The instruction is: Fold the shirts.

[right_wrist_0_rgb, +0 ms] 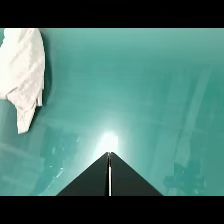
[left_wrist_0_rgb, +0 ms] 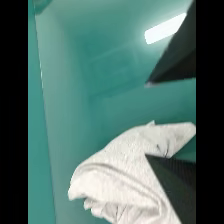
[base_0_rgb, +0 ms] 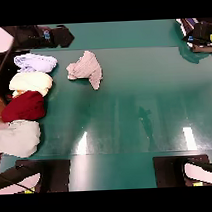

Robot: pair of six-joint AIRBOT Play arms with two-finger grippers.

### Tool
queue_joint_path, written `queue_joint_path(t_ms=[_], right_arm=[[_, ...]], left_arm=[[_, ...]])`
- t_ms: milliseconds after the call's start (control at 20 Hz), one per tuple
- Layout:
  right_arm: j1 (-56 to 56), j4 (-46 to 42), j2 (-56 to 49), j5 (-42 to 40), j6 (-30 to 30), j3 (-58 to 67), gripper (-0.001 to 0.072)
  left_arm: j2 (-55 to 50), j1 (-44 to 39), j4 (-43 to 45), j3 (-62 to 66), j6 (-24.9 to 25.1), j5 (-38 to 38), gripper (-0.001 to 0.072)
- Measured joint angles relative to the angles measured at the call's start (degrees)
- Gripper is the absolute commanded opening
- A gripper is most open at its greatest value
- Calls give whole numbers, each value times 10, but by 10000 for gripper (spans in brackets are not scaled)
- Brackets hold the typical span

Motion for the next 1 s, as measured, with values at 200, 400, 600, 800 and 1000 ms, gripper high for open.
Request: queue_joint_path(t_ms=[200,400,600,800,1000], right_arm=[[0,0,0,-7,0,0,12],[0,0,0,-9,0,0,13],[0,0,0,-7,0,0,13],[0,0,0,-7,0,0,12],[0,0,0,-7,0,0,13]], left_arm=[[-99,0,37,-1,4,19,551],[-209,0,49,-2,8,88,551],[-274,0,52,4,8,145,549],[-296,0,51,15,9,158,32],[-294,0,52,83,10,118,22]])
